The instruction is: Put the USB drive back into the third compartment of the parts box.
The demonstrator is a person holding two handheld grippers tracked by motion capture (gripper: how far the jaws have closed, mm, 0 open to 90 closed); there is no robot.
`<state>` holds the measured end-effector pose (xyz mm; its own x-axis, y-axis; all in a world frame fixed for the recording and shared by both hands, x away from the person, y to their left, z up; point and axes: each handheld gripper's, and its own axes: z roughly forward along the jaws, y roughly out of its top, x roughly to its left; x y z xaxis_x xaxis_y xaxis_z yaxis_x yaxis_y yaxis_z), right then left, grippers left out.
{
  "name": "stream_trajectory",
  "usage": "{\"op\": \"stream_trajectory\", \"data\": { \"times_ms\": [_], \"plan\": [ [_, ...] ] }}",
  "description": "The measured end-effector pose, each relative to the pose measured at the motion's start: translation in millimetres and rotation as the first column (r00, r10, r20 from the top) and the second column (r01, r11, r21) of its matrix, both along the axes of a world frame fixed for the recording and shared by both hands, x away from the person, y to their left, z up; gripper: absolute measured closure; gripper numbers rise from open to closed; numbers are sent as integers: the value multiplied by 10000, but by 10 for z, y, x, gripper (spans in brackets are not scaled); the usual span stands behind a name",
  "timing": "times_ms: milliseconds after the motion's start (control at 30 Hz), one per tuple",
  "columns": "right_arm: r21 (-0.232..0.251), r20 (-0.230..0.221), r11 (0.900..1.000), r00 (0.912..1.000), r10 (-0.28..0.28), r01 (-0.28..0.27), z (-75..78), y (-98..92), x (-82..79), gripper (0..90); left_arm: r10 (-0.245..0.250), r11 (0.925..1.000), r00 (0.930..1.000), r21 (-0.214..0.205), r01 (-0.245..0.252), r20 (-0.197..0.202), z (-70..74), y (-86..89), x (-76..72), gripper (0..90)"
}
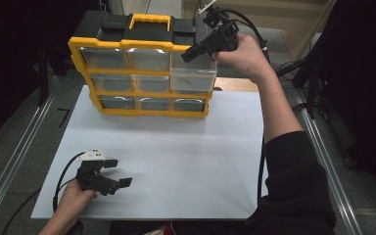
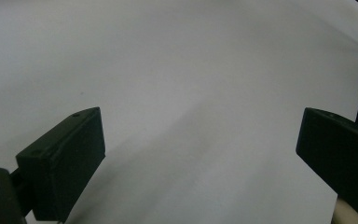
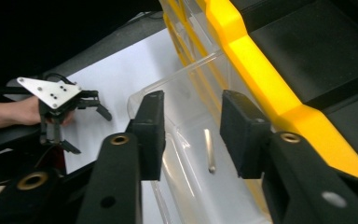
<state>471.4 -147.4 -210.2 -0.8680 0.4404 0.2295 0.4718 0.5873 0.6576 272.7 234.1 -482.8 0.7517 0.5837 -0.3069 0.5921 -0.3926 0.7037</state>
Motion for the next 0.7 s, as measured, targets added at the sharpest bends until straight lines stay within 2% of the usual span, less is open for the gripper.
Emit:
{"op": "stream_trajectory", "data": {
  "times_ms": [67,167,333,500,700],
  "plan": [
    [3,23,10000,10000,-36,36,2,-2,-8,539,-5,10000,10000,-19,5,-17,-2,-4,-1,20],
    [-54,275,9998,9994,-195,197,21,-39,-67,470,7,10000,10000,21,-7,-11,0,-9,-5,19],
    [-3,442,9997,9987,-261,262,48,-113,-136,428,-13,10000,10000,70,13,-28,-1,-7,1,20],
    [-48,634,9993,9973,-377,381,72,-233,-223,388,8,9999,10000,105,-8,-10,-1,-9,-2,20],
    [158,705,9980,9956,-615,605,55,-448,-371,362,-4,9999,10000,168,3,20,-5,-18,1,20]
  ]
}}
